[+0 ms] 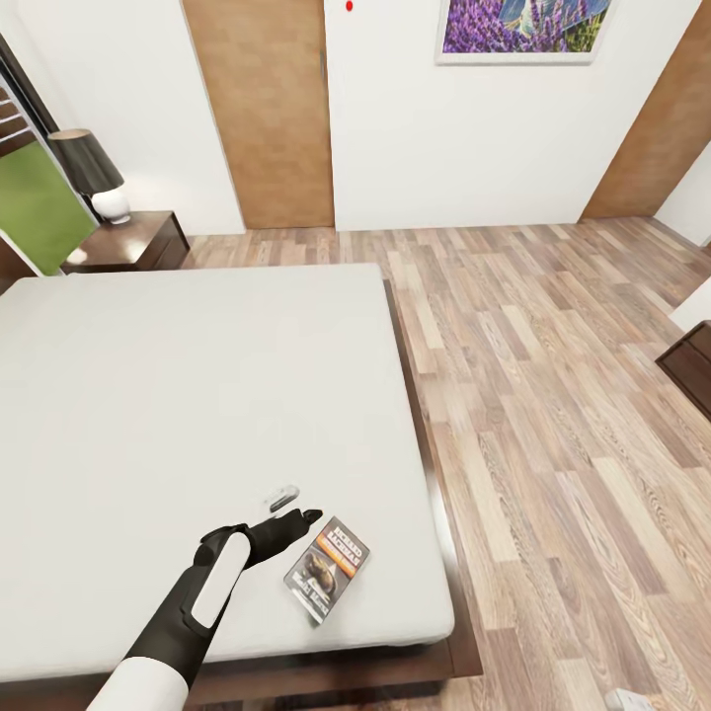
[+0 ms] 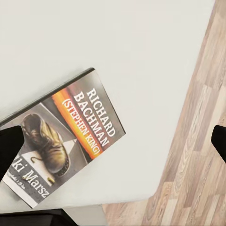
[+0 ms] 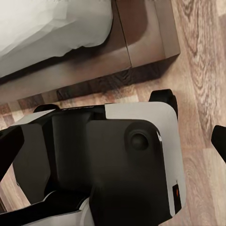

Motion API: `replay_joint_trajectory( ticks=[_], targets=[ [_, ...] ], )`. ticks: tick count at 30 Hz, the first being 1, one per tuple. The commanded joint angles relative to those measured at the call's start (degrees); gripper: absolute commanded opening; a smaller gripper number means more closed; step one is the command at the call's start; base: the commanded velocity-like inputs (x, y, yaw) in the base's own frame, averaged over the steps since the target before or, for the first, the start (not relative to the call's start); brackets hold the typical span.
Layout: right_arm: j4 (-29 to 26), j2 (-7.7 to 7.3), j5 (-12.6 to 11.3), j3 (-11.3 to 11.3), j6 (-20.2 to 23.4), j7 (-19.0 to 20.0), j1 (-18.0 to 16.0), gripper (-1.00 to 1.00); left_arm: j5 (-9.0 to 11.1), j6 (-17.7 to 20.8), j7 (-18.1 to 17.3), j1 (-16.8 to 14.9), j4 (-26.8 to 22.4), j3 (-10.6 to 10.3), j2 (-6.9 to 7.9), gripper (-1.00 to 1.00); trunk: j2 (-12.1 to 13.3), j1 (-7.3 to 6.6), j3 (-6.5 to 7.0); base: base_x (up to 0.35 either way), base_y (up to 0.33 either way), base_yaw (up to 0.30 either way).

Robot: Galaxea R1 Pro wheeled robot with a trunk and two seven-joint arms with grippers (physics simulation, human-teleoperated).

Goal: In the bedroom, move the book from the bed onto either nightstand, and place the two sandals side by side next to the bed.

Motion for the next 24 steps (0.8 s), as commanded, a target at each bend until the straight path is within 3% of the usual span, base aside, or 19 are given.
replay_joint_trajectory(
  ticks=[1,24],
  targets=[
    [0.04,-0.01,-0.12,-0.10,0.15,0.23,-0.03,1.00,0.61,0.19,0.56,-0.02,-0.09,-0.05,0.00,1.00,-0.48,0.24,-0.25,0.000,0.000,0.000],
    [0.04,-0.01,-0.11,-0.12,0.14,0.23,-0.02,1.00,0.61,0.14,0.56,-0.02,-0.09,-0.05,0.08,1.00,-9.71,5.29,-4.38,0.000,0.000,0.000]
  ],
)
